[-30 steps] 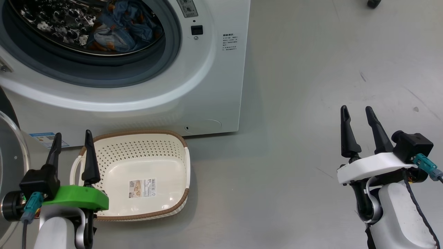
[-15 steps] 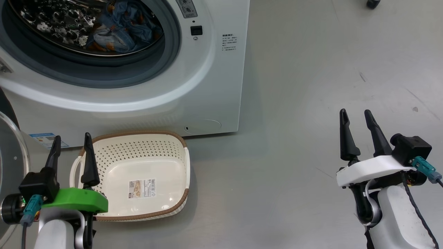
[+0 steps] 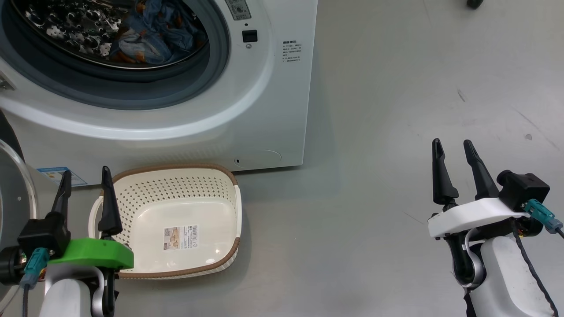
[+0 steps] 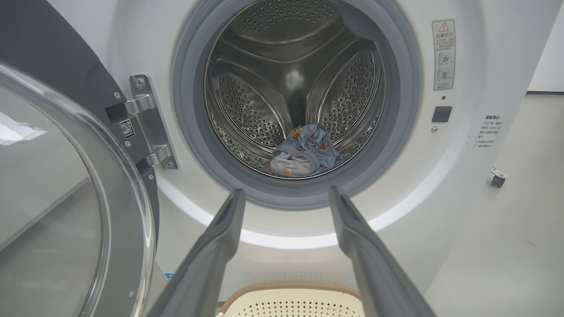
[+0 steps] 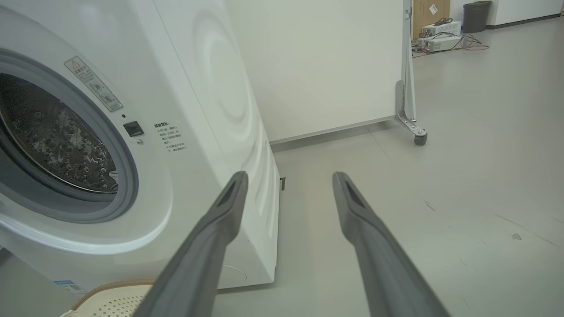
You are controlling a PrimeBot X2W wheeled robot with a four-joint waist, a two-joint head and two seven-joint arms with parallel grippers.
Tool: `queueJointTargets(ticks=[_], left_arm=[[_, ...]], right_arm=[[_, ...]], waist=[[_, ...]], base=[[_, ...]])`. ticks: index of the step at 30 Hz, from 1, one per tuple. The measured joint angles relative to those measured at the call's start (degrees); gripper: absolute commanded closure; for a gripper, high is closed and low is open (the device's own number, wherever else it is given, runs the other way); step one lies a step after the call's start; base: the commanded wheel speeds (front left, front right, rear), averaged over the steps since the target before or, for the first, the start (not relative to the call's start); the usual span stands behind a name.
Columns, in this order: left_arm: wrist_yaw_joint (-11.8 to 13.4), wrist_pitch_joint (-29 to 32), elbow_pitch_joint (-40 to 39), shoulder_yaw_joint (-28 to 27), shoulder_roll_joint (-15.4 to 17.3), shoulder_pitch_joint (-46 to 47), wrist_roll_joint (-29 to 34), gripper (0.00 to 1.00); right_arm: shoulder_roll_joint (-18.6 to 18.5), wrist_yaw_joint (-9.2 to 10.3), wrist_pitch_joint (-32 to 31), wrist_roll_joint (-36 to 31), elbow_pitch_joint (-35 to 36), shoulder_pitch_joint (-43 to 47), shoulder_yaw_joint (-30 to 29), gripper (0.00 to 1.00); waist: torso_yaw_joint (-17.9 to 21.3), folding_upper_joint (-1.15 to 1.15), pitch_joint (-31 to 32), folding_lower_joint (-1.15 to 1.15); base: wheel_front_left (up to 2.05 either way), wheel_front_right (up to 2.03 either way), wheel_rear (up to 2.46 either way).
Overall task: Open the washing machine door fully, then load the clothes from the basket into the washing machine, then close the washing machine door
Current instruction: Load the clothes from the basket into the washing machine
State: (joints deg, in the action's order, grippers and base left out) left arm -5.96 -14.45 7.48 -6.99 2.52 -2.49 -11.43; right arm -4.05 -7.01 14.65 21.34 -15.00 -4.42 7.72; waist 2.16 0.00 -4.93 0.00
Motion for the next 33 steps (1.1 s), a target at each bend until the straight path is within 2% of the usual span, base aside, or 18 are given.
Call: queueJointTargets(ticks=[33], left_arm=[[0.5,0.0,-2.3,0.1,-0.1,0.2,1.4,0.0]], right_arm=[[0.3,0.0,0.0,0.3,0.1,0.0,-0.6,0.0]], waist=[[-0.9,0.0,-0.9,0.0]], base=[[-0.96,0.96,0.0]])
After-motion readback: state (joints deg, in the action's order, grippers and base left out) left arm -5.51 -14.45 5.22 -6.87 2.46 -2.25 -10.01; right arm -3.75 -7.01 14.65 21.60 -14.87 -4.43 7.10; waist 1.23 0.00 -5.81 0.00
